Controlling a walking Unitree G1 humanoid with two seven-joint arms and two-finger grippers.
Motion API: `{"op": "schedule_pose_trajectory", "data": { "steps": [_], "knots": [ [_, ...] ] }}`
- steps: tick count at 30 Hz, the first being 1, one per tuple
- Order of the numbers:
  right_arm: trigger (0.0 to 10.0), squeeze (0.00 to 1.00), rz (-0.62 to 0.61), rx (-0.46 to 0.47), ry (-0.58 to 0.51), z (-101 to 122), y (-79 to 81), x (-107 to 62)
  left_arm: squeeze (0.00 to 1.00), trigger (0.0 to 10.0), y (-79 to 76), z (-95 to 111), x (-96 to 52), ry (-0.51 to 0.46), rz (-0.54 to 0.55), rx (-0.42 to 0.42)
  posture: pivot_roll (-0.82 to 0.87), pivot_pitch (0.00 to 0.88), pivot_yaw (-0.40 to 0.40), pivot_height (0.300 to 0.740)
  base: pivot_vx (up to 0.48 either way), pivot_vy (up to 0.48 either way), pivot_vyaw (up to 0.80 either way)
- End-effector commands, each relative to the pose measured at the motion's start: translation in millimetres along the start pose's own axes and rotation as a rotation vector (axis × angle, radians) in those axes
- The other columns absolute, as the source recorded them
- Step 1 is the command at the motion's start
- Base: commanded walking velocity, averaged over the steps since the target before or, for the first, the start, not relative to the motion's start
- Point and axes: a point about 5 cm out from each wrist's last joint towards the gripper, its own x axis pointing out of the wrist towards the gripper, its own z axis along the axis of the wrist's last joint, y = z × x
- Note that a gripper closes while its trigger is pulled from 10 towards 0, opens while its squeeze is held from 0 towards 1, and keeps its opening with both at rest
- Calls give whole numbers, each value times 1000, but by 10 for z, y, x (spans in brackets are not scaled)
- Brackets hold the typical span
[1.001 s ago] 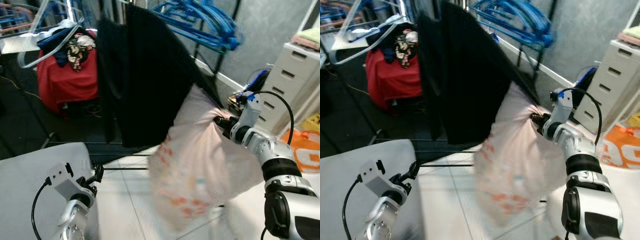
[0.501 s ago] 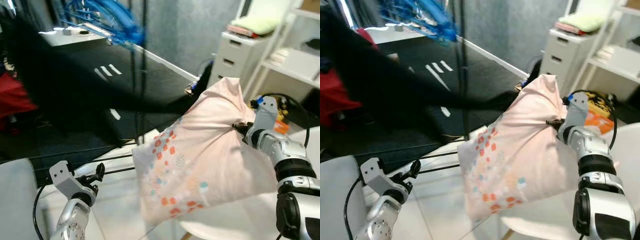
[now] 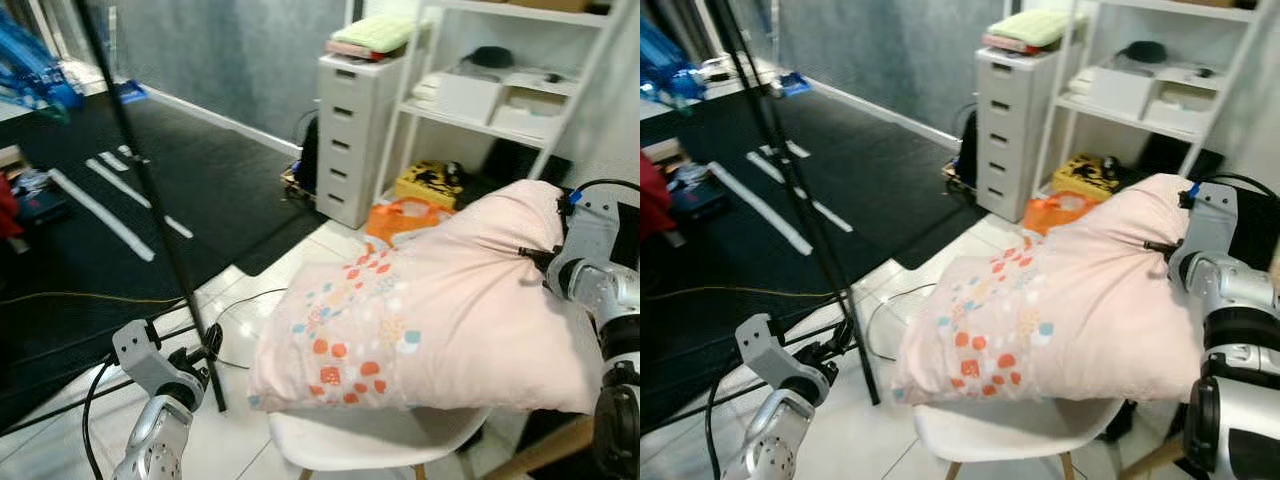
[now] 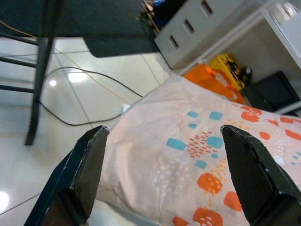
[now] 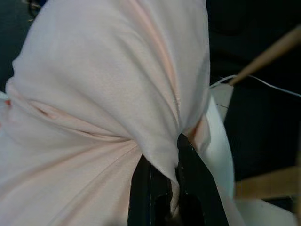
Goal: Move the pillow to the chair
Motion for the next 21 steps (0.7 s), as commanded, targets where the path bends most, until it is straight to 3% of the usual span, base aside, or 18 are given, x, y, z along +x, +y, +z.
{"op": "schedule_pose_trajectory", "data": {
  "steps": [1,6,12,18,21],
  "knots": [
    [10000,0,-52,-9,-53,156,-93,-60,0,10000,6,-56,-13,17,7,-15,-289,9,-31,740,0,0,-519],
    [10000,0,-18,-40,-28,95,-20,-36,0,10000,3,-55,-13,15,7,-15,-288,9,-31,740,0,0,-506],
    [10000,0,35,-83,49,-92,78,13,0,10000,33,-27,-19,9,16,-8,-286,14,-29,736,0,0,0],
    [10000,0,33,-107,87,-157,83,25,0,10000,39,-16,-21,7,17,-5,-283,18,-29,736,0,0,0],
    [10000,0,-4,-138,155,-289,15,44,0,10000,67,3,-40,4,26,-2,-280,25,-28,721,0,0,0]
  ]
}}
